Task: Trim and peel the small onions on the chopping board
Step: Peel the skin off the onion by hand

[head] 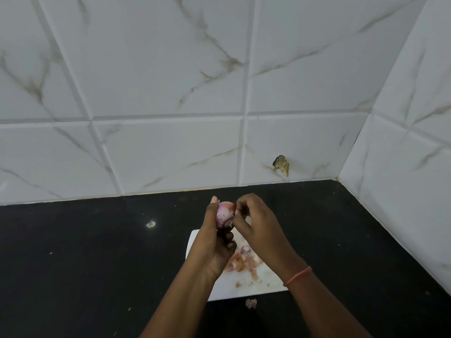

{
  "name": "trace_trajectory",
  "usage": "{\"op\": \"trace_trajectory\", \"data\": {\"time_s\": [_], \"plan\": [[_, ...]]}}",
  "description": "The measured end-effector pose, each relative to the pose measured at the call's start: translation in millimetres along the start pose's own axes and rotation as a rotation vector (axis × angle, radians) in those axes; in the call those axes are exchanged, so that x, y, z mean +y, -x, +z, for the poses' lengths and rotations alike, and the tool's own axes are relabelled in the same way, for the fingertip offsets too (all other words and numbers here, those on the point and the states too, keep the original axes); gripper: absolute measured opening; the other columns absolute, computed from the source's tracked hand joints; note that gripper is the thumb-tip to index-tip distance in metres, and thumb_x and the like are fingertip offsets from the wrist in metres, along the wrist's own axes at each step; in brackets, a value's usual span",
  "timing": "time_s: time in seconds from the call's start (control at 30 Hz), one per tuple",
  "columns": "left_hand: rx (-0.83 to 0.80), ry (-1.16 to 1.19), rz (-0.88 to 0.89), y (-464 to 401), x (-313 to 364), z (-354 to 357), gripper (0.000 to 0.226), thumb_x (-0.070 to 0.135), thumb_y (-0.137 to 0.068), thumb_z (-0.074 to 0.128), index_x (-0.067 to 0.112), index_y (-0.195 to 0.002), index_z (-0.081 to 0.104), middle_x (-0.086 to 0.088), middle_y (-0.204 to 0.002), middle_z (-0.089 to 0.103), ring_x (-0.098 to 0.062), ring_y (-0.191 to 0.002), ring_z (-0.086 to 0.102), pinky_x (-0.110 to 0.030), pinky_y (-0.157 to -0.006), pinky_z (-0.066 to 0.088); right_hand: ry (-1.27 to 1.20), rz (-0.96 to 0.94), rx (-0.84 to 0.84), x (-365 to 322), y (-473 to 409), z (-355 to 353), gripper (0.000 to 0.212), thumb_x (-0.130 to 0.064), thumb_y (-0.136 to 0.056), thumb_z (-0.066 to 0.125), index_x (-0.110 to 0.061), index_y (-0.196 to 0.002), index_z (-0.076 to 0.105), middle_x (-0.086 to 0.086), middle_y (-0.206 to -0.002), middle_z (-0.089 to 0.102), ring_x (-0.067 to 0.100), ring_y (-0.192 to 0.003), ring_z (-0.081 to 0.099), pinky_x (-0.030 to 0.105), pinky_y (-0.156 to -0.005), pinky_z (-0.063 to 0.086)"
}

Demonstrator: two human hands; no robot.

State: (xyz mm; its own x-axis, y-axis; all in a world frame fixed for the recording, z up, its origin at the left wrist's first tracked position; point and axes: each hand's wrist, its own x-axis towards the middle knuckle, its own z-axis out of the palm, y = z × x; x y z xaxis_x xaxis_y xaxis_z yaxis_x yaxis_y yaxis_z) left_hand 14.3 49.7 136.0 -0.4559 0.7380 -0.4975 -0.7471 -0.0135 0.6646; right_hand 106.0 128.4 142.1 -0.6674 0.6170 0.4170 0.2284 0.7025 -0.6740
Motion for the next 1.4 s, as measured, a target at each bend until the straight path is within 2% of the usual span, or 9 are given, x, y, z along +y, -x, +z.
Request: {"op": "trace_trajectory", "data": {"time_s": [0.13, 0.27, 0.37, 0.53, 0.8, 0.87, 1.0, 1.27, 1.4], "plan": [[0.002, 0.014, -0.028, -3, 0, -4, 0.061, 0.067, -0.083, 0.063, 0.009, -0.098, 0.074, -0.005, -0.079, 0.059, -0.008, -0.054, 0.041, -0.024, -0.053, 0.034, -0.363, 0.179, 0.095, 3, -1, -3, 0.005, -0.013, -0.097, 0.054, -0.014, -0.100, 0.059, -0.001, -0.094, 0.067, 0.010, -0.088, 0.067, 0.030, -0.078, 0.058], [0.002, 0.051, -0.035, -5, -1, -5, 0.065, 0.068, -0.082, 0.065, 0.007, -0.105, 0.073, -0.007, -0.085, 0.059, -0.009, -0.059, 0.044, -0.024, -0.057, 0.036, -0.412, 0.143, 0.078, -1, 5, -2, 0.014, -0.023, -0.096, 0.057, -0.019, -0.107, 0.064, -0.010, -0.098, 0.070, 0.003, -0.095, 0.067, 0.018, -0.079, 0.055], [-0.007, 0.099, -0.042, -7, -3, -5, 0.075, 0.068, -0.078, 0.070, 0.004, -0.118, 0.072, -0.012, -0.095, 0.061, -0.018, -0.085, 0.051, -0.030, -0.076, 0.042, -0.325, 0.099, 0.067, -3, 12, 5, 0.024, -0.023, -0.086, 0.072, -0.029, -0.108, 0.065, -0.016, -0.103, 0.069, -0.001, -0.099, 0.064, 0.011, -0.082, 0.051], [0.031, 0.088, -0.043, -3, -5, -2, 0.062, 0.066, -0.079, 0.068, 0.011, -0.107, 0.071, -0.003, -0.074, 0.053, -0.009, -0.060, 0.042, -0.026, -0.059, 0.038, -0.242, -0.026, 0.208, 5, 14, 8, 0.019, -0.007, -0.087, 0.070, -0.016, -0.104, 0.072, -0.009, -0.105, 0.071, 0.000, -0.101, 0.064, 0.013, -0.083, 0.052], [0.053, 0.110, -0.103, 4, -15, 3, 0.072, 0.068, -0.076, 0.070, 0.005, -0.109, 0.072, -0.008, -0.076, 0.055, -0.013, -0.066, 0.046, -0.028, -0.065, 0.043, -0.003, -0.060, 0.108, 10, 19, 1, 0.012, -0.022, -0.096, 0.057, -0.020, -0.107, 0.059, -0.009, -0.105, 0.061, 0.002, -0.096, 0.059, 0.008, -0.081, 0.048], [0.041, 0.100, -0.115, 5, -17, 4, 0.072, 0.069, -0.077, 0.068, 0.005, -0.110, 0.071, -0.007, -0.074, 0.057, -0.012, -0.061, 0.045, -0.026, -0.059, 0.043, -0.016, -0.049, 0.086, 9, 17, -4, 0.008, -0.021, -0.096, 0.057, -0.021, -0.104, 0.057, -0.010, -0.101, 0.058, 0.002, -0.094, 0.059, 0.008, -0.078, 0.048], [-0.065, 0.092, -0.191, 12, -13, 3, 0.067, 0.071, -0.082, 0.059, 0.007, -0.098, 0.070, -0.006, -0.073, 0.067, -0.010, -0.051, 0.039, -0.022, -0.046, 0.037, -0.236, 0.089, 0.113, 6, 12, -13, 0.005, -0.012, -0.095, 0.060, -0.017, -0.097, 0.061, -0.009, -0.092, 0.065, 0.004, -0.088, 0.064, 0.013, -0.074, 0.051], [-0.183, 0.182, -0.242, 10, -11, -4, 0.071, 0.066, -0.092, 0.043, 0.001, -0.085, 0.070, -0.007, -0.069, 0.065, -0.010, -0.043, 0.040, -0.020, -0.043, 0.031, -0.698, 0.525, 0.231, 4, 6, -13, 0.006, -0.009, -0.093, 0.061, -0.008, -0.094, 0.067, 0.007, -0.082, 0.071, 0.016, -0.070, 0.067, 0.022, -0.055, 0.051], [-0.123, 0.280, -0.223, 2, -12, -2, 0.069, 0.063, -0.093, 0.051, -0.002, -0.090, 0.073, -0.014, -0.077, 0.066, -0.015, -0.058, 0.051, -0.023, -0.048, 0.049, -0.984, 0.638, 0.207, 1, 2, -12, 0.009, -0.008, -0.095, 0.057, -0.008, -0.093, 0.066, 0.016, -0.086, 0.070, 0.021, -0.067, 0.059, 0.027, -0.050, 0.044]]}}
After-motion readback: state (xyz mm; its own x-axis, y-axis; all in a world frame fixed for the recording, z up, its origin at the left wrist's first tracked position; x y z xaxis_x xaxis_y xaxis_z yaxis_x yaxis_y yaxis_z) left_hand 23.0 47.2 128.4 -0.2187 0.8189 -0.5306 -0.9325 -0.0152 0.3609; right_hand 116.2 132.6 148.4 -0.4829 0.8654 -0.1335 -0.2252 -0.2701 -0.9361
